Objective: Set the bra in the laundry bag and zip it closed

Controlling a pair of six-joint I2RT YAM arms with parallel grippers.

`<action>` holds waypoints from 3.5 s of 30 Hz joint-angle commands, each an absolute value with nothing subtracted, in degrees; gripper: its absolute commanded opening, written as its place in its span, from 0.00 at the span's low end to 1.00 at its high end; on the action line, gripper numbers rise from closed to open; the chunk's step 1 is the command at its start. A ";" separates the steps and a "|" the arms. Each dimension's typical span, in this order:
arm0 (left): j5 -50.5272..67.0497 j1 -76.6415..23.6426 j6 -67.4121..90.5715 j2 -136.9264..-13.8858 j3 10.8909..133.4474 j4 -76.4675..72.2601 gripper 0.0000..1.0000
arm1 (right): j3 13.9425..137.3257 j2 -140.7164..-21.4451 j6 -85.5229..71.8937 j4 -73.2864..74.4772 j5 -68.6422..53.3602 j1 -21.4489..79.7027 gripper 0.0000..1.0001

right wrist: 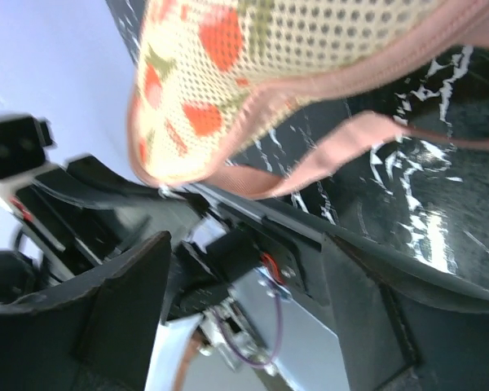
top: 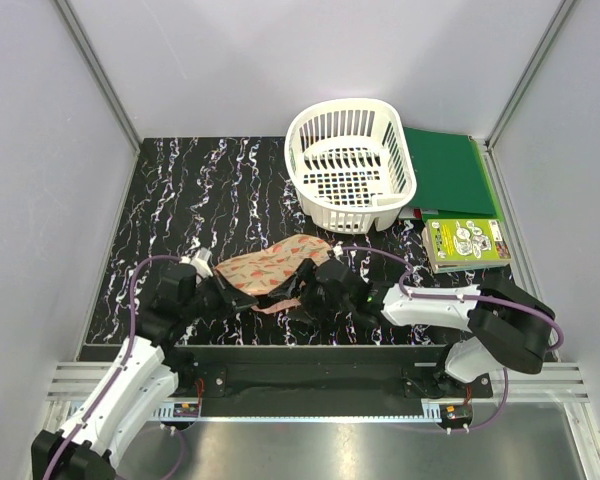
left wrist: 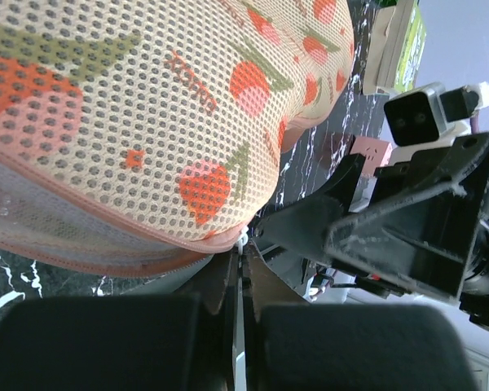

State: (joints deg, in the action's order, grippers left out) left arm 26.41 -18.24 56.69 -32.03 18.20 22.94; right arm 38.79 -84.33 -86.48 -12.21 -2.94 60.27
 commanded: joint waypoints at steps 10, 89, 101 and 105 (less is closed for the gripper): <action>25.31 -19.86 57.31 -27.60 20.04 24.96 0.00 | 47.63 -92.98 -95.01 -20.30 2.03 61.17 0.57; 8.71 -14.78 45.88 -27.78 31.73 45.52 0.00 | 42.53 -94.13 -68.22 -24.61 -24.68 47.03 0.11; 32.86 -13.01 45.97 -29.79 26.81 26.02 0.00 | 50.89 -88.61 -63.11 4.56 -9.71 50.10 0.84; 35.68 -13.53 46.05 -32.16 26.37 23.30 0.00 | 53.25 -83.95 -58.21 20.10 -0.37 50.01 0.88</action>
State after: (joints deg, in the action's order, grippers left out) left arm 28.77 -13.06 46.35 -30.28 26.70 31.44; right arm 50.65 -89.82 -63.51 3.40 -13.10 49.76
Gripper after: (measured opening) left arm 0.012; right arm 0.868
